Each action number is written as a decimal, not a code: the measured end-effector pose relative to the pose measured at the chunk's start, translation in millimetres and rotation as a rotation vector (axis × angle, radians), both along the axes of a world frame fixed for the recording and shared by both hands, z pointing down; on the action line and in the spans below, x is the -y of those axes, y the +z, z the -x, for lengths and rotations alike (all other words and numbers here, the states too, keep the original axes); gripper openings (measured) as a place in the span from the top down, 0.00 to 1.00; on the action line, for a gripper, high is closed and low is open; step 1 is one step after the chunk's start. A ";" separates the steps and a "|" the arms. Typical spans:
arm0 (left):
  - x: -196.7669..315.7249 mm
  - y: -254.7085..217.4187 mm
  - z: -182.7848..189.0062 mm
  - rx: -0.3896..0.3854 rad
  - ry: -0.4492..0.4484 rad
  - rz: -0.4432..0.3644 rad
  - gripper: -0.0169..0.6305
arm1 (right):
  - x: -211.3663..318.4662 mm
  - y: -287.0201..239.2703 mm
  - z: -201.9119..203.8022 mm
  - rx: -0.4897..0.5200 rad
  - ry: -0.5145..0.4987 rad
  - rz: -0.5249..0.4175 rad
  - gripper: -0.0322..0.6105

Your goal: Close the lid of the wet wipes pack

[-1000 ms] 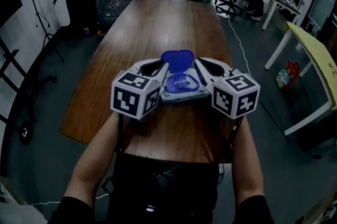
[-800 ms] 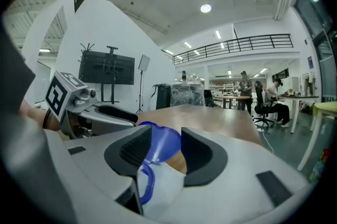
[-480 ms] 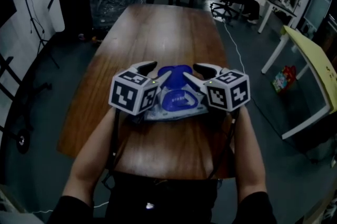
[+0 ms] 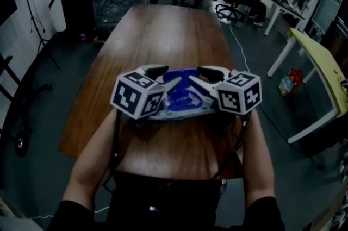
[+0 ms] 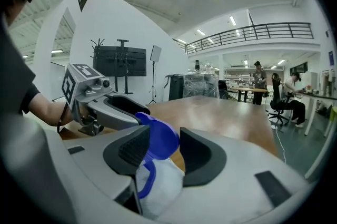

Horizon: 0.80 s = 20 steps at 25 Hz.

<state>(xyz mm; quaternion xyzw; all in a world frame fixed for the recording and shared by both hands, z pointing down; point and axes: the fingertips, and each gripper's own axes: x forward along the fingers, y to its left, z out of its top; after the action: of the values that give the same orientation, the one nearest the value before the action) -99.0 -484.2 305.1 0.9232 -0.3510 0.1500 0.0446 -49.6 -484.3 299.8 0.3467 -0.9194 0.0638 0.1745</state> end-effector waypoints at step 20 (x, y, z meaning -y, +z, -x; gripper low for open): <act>-88.2 25.8 -12.8 0.070 0.059 -0.036 0.67 | -94.4 38.9 -3.2 -0.124 -0.039 0.000 0.66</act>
<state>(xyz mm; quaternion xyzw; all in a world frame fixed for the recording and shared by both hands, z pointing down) -86.2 -396.1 330.9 0.9280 -0.3278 0.1770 0.0112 -46.4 -389.9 338.7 0.3319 -0.9134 0.0387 0.2325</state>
